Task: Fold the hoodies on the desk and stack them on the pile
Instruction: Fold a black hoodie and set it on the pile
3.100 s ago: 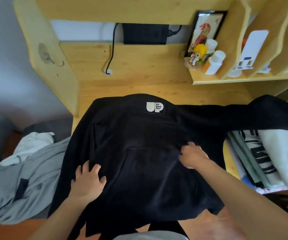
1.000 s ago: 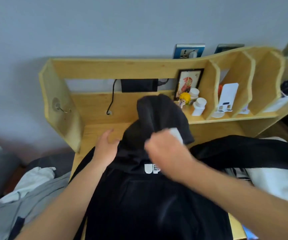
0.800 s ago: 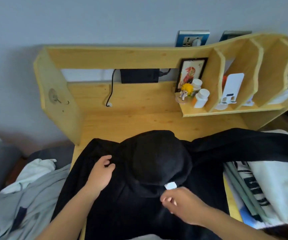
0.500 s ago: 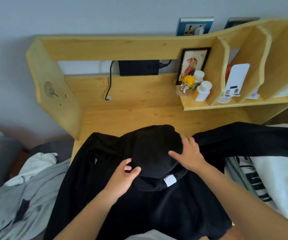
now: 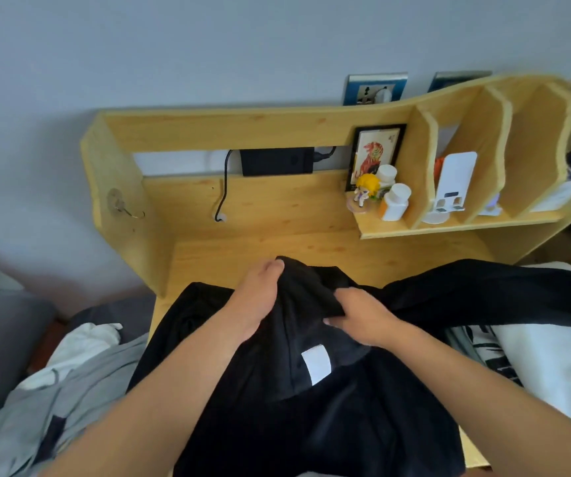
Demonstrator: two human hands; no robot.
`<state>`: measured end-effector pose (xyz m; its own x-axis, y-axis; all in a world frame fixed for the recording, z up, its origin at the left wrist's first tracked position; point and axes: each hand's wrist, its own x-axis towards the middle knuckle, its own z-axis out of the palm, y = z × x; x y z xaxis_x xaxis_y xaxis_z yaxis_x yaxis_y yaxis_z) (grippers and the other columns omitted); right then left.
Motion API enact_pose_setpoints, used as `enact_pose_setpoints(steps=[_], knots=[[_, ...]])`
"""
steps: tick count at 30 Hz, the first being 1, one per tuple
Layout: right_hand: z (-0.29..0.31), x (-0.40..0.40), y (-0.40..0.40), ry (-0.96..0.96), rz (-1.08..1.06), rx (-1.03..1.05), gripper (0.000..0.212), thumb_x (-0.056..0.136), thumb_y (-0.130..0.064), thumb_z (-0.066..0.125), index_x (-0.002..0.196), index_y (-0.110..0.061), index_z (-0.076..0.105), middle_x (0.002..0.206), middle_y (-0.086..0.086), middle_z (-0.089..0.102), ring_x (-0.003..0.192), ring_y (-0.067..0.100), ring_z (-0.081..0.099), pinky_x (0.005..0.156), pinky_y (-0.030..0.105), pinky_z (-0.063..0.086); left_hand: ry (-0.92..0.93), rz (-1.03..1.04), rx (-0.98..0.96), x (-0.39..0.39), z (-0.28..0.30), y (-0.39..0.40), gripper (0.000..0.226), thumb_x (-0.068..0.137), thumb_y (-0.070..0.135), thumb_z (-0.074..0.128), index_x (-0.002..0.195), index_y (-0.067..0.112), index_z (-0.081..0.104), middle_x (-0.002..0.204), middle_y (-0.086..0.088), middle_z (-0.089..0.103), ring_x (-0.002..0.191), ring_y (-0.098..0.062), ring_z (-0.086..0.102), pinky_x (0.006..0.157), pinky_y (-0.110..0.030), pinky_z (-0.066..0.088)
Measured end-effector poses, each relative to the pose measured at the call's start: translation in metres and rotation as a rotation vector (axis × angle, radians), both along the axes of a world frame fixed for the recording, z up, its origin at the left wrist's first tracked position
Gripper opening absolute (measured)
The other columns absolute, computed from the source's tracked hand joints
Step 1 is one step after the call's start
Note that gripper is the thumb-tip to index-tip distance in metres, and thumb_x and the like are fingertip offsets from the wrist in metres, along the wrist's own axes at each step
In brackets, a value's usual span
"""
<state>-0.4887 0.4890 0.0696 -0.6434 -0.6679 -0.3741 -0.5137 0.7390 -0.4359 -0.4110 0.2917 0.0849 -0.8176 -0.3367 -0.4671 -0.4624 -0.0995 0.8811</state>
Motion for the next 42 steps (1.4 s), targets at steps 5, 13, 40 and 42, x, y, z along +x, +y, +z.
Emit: enact_pose_setpoints(steps=[5,13,40,42], knots=[[0.140,-0.042,-0.016,0.063,-0.255,-0.507,0.029,0.090,-0.039,0.073,0.092,-0.011,0.068,0.085,0.002,0.069,0.080,0.014,0.065,0.068,0.029,0.048,0.254,0.121,-0.157,-0.049,0.108,-0.051,0.033,0.109,0.039,0.039,0.120,0.018,0.061,0.076,0.008,0.059,0.069,-0.007,0.055,0.069,-0.028,0.047],[0.210,-0.054,-0.045,-0.179,-0.302,-0.798,0.028,0.099,-0.041,0.062,0.101,-0.016,0.075,0.097,0.001,0.077,0.095,0.017,0.073,0.089,0.038,0.058,0.110,-0.293,-0.384,-0.046,0.141,-0.052,0.086,0.081,0.065,0.074,0.152,0.034,0.037,0.137,0.008,0.057,0.121,-0.014,0.059,0.106,-0.040,0.047],[-0.102,0.069,0.061,-0.273,-1.010,-0.142,0.028,0.094,-0.051,0.058,0.104,-0.025,0.059,0.095,0.001,0.069,0.079,0.022,0.070,0.073,0.044,0.062,-0.412,0.374,-0.043,0.089,-0.106,0.028,0.035,0.100,0.041,0.061,0.115,0.010,0.052,0.109,-0.011,0.063,0.087,-0.024,0.066,0.068,-0.038,0.063],[-0.106,0.063,0.043,-0.388,-1.071,-0.112,0.055,0.089,-0.061,0.060,0.125,-0.021,0.053,0.117,0.002,0.059,0.096,0.024,0.065,0.078,0.045,0.061,-0.561,0.399,-0.020,0.074,-0.112,0.040,0.058,0.093,0.049,0.068,0.130,0.014,0.040,0.131,-0.009,0.048,0.106,-0.031,0.058,0.067,-0.043,0.062]])
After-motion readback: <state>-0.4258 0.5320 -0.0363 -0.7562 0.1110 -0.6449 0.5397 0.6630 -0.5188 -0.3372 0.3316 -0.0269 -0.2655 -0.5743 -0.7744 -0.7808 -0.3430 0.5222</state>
